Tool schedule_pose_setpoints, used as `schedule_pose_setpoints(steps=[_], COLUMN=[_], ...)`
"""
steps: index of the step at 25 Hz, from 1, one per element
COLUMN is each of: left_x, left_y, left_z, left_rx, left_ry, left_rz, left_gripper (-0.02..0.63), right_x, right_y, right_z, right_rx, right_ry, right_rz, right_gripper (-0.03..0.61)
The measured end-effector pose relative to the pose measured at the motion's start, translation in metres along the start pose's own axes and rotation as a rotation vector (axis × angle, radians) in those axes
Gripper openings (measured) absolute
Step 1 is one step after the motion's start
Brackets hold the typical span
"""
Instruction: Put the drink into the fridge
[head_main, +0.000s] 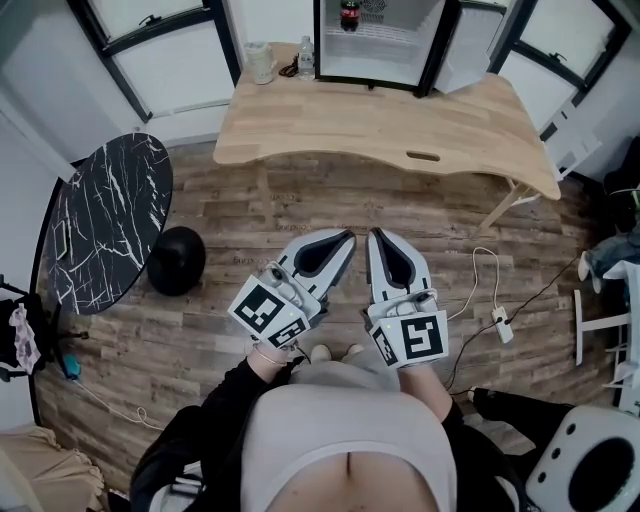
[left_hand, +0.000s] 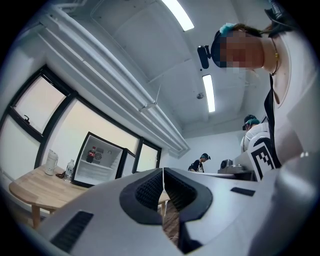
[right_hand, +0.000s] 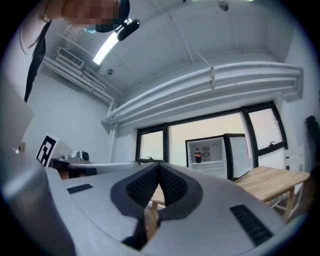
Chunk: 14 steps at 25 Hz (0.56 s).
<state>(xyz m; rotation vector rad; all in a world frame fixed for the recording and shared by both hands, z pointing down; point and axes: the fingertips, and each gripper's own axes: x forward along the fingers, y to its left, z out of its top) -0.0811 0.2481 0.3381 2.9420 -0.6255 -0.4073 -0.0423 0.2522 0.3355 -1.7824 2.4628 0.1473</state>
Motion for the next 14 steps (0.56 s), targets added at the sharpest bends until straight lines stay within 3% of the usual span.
schedule_pose_setpoints(steps=[14], left_x=[-0.009], left_y=[0.001], left_z=[0.004], left_rx=[0.005], left_ry=[-0.006], left_rz=[0.004], left_gripper=[0.011], right_x=[0.0], right_y=[0.01], right_z=[0.001], right_rx=[-0.01], right_ry=[-0.002], right_rz=[0.007], right_gripper=[0.028])
